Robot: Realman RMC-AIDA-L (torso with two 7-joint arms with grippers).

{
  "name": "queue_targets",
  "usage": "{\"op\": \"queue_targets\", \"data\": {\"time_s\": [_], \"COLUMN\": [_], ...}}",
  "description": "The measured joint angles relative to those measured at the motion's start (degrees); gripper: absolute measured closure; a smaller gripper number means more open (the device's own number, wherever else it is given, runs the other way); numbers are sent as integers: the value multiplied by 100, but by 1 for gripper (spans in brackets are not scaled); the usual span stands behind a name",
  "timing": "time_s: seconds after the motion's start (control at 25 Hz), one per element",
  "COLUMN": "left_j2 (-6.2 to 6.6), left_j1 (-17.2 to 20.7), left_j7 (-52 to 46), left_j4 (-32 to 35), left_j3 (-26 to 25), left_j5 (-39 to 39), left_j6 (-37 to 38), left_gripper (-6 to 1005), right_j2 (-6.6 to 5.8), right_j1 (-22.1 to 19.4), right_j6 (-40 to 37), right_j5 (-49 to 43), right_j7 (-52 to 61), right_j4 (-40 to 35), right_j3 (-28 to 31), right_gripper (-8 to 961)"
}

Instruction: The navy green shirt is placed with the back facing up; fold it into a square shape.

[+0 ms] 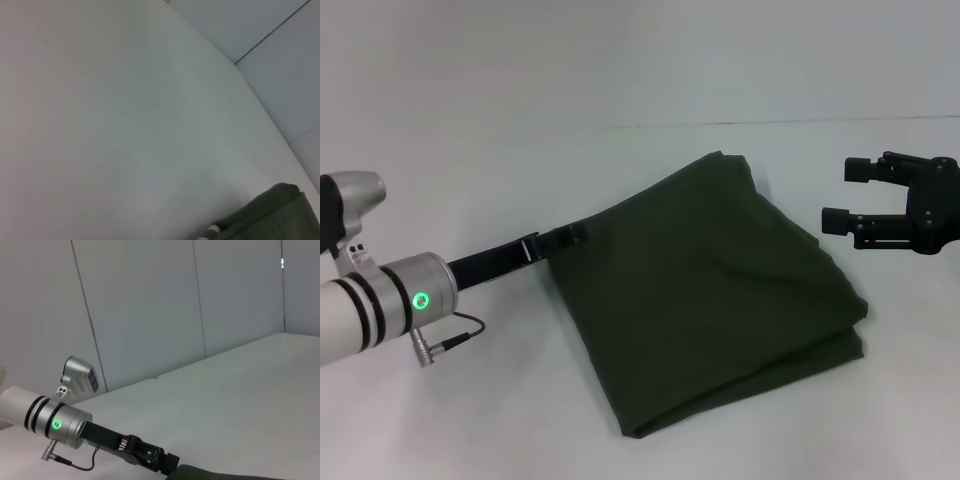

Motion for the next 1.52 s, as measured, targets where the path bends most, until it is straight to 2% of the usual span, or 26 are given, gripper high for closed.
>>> {"op": "queue_targets", "data": {"time_s": [0.48,0.68,1.12,1.32,1.44,1.52], "left_j2": [-9,-9,-9,-9,-8,-4], "left_j1": [-75,-76,-99,-132,-136,-137], "left_j7": [0,42,76,77,67,51], "left_j4": [-48,-19,38,36,36,49], "left_j3": [212,317,369,373,374,374], "left_j5": [-12,20,10,24,8,-6], "left_j6": [-18,-145,-183,-188,-197,-205], "left_gripper": [94,140,367,576,815,875], "right_j2": [37,51,81,122,127,131], "right_j1": [38,38,35,35,35,35], "right_j6": [0,0,-14,-6,-5,-4], "right_j5": [0,-1,-1,-1,-1,8], "right_j7": [0,0,0,0,-2,-13], "right_j4": [-28,-37,-57,-57,-57,-46], "right_j3": [68,117,133,148,149,161], "right_gripper": [22,22,22,22,22,22]}}
